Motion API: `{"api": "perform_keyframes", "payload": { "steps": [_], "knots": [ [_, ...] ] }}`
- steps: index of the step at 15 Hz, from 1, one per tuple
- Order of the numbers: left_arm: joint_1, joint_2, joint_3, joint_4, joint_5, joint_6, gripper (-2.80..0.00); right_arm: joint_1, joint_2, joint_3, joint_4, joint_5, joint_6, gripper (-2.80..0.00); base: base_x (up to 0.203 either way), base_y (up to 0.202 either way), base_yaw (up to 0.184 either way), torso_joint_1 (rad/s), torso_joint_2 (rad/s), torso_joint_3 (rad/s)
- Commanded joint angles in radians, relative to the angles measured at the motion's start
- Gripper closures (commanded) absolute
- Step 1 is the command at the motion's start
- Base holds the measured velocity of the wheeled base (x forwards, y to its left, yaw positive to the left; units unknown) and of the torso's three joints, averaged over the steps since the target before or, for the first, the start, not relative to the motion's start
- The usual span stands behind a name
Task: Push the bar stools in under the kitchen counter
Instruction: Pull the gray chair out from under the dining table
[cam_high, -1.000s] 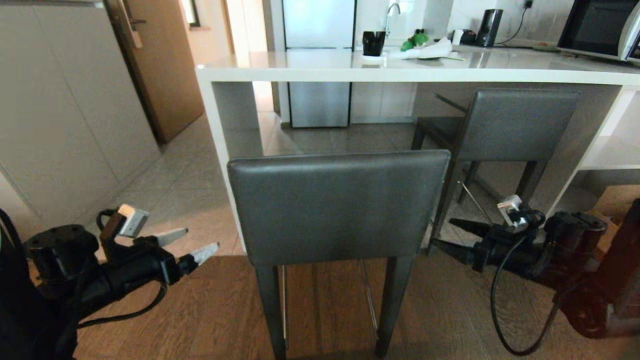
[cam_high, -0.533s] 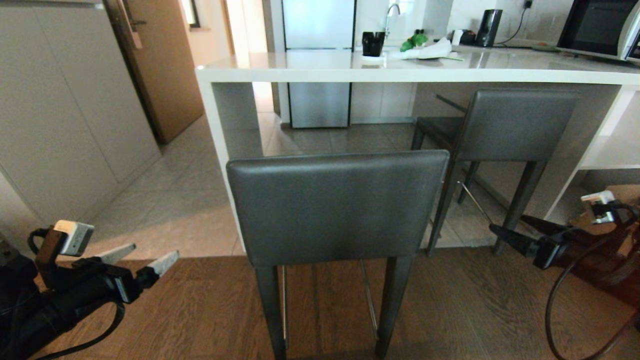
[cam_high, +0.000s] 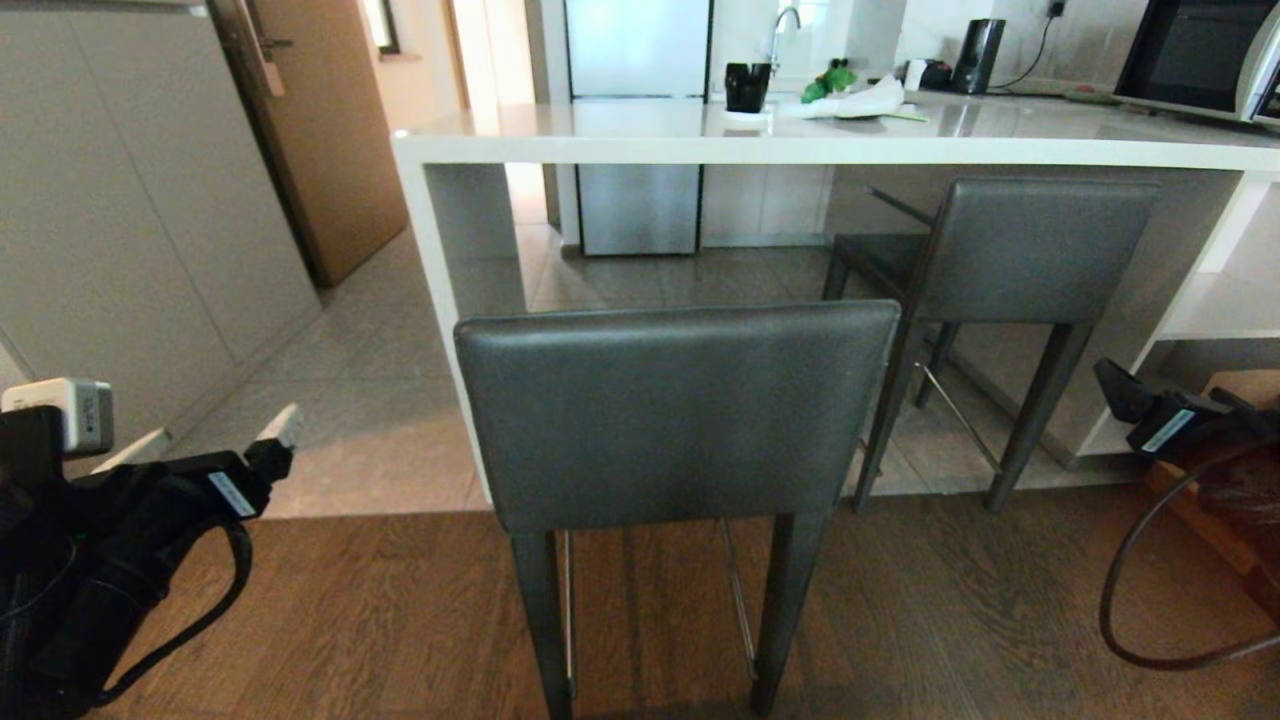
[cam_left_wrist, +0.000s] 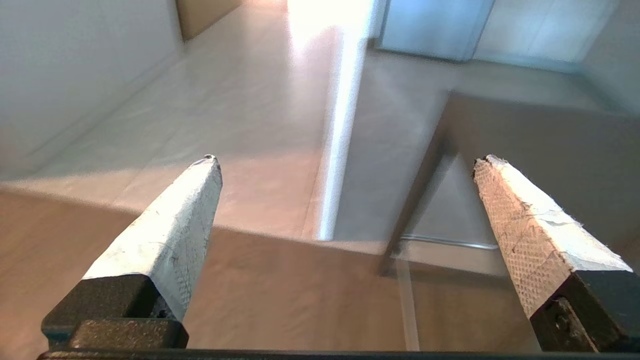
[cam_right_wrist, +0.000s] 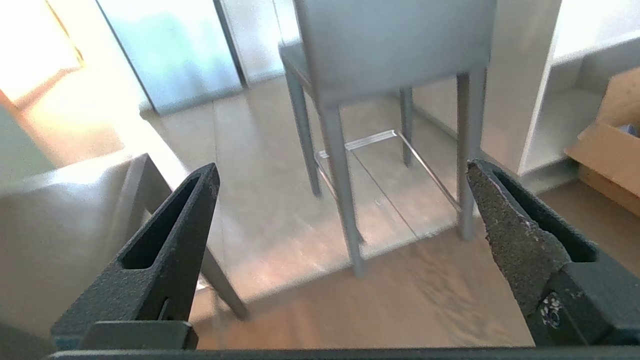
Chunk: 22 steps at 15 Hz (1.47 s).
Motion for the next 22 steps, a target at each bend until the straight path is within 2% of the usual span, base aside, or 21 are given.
{"api": "perform_keyframes", "payload": {
  "steps": [1, 3, 5, 6, 8, 10, 12, 14, 16, 17, 19, 22],
  "knots": [
    [-0.166, -0.123, 0.038, -0.009, 0.110, -0.001, -2.80, 0.084, -0.155, 0.049, 0.013, -0.015, 0.008, -2.80, 0.000, 0.000, 0.000, 0.000, 0.00, 0.000],
    [-0.242, -0.265, 0.062, 0.030, 0.172, 0.001, -2.80, 0.146, -0.304, 0.084, 0.100, -0.019, 0.014, -2.80, 0.000, 0.000, 0.000, 0.000, 0.00, 0.000],
    [-0.285, -0.443, 0.054, 0.179, 0.192, 0.002, -2.80, 0.203, -0.464, 0.101, 0.222, -0.017, 0.017, -2.80, 0.000, 0.000, 0.000, 0.000, 0.00, 0.000],
    [-0.300, -0.539, 0.036, 0.297, 0.198, 0.001, -2.80, 0.249, -0.558, 0.103, 0.301, -0.011, 0.017, -2.80, 0.000, 0.000, 0.000, 0.000, 0.00, 0.000],
    [-0.291, -0.661, 0.010, 0.462, 0.210, 0.006, -2.80, 0.326, -0.735, 0.088, 0.505, -0.005, 0.007, -2.80, 0.000, 0.000, 0.000, 0.000, 0.00, 0.000],
    [-0.193, -0.741, 0.003, 0.532, 0.212, 0.063, -2.80, 0.357, -0.917, 0.070, 0.722, -0.011, -0.043, -2.80, 0.000, 0.000, 0.000, 0.000, 0.00, 0.000],
    [-0.127, -0.826, 0.002, 0.548, 0.210, 0.105, -2.80, 0.320, -1.083, 0.049, 0.920, -0.030, -0.080, -2.80, 0.000, 0.000, 0.000, 0.000, 0.00, 0.000],
    [-0.012, -0.891, 0.001, 0.559, 0.208, 0.121, -2.80, 0.262, -1.244, 0.037, 1.086, -0.038, -0.100, -2.80, 0.000, 0.000, 0.000, 0.000, 0.00, 0.000],
    [0.031, -1.011, 0.002, 0.613, 0.174, 0.160, -2.80, 0.211, -1.394, 0.028, 1.255, -0.039, -0.119, -2.80, 0.000, 0.000, 0.000, 0.000, 0.00, 0.000],
    [0.040, -1.079, 0.006, 0.654, 0.147, 0.173, -2.80, 0.185, -1.444, 0.026, 1.294, -0.035, -0.129, -2.80, 0.000, 0.000, 0.000, 0.000, 0.00, 0.000],
    [0.054, -1.247, 0.009, 0.810, 0.100, 0.187, -2.80, 0.153, -1.531, 0.025, 1.353, 0.000, -0.170, -2.80, 0.000, 0.000, 0.000, 0.000, 0.00, 0.000],
    [0.076, -1.517, 0.014, 1.125, 0.030, 0.196, -2.80, 0.134, -1.659, 0.034, 1.500, 0.050, -0.193, -2.80, 0.000, 0.000, 0.000, 0.000, 0.00, 0.000]
  ]
}}
